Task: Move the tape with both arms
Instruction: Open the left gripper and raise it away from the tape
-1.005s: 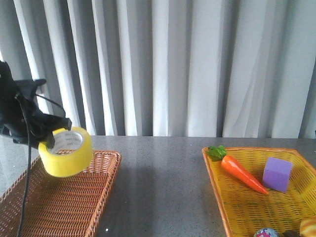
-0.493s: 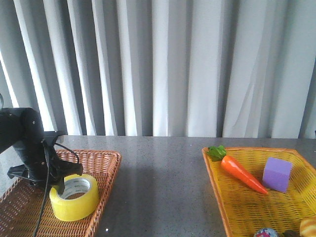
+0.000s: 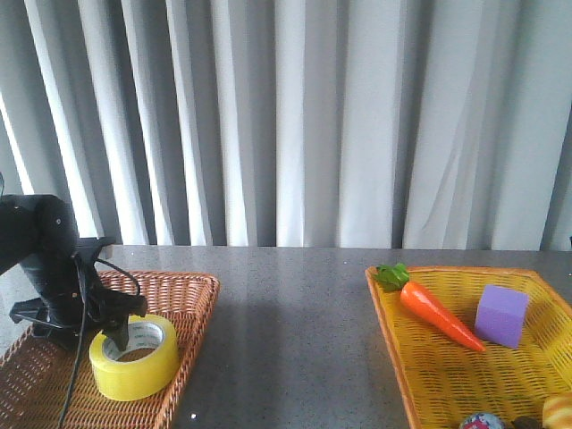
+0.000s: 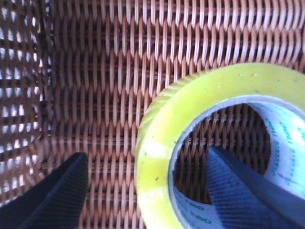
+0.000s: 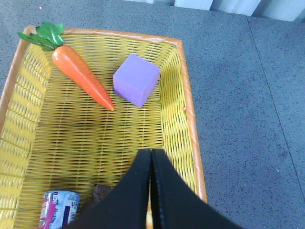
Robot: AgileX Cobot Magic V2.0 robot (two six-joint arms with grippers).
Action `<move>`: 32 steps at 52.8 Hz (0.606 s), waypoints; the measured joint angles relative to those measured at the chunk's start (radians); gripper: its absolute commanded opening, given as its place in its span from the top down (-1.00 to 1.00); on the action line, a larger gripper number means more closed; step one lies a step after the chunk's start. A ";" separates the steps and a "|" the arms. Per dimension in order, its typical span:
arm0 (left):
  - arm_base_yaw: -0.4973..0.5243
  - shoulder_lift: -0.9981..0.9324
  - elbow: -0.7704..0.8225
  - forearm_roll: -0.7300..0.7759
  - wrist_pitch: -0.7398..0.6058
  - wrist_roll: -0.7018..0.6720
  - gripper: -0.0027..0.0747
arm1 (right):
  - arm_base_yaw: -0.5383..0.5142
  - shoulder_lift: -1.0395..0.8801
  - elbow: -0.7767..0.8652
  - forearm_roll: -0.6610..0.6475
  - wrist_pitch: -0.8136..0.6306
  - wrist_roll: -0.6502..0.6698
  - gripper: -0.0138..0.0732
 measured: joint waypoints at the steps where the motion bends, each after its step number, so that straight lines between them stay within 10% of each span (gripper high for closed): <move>1: 0.001 -0.007 -0.002 0.000 0.000 0.002 -0.47 | 0.000 0.000 0.000 0.000 0.000 0.000 0.70; 19: 0.066 -0.313 -0.100 -0.137 -0.037 0.060 -0.23 | 0.000 0.000 0.000 0.001 0.000 0.000 0.70; 32: 0.070 -0.591 -0.112 -0.195 -0.026 0.118 0.56 | 0.000 0.000 0.000 0.001 0.000 0.000 0.70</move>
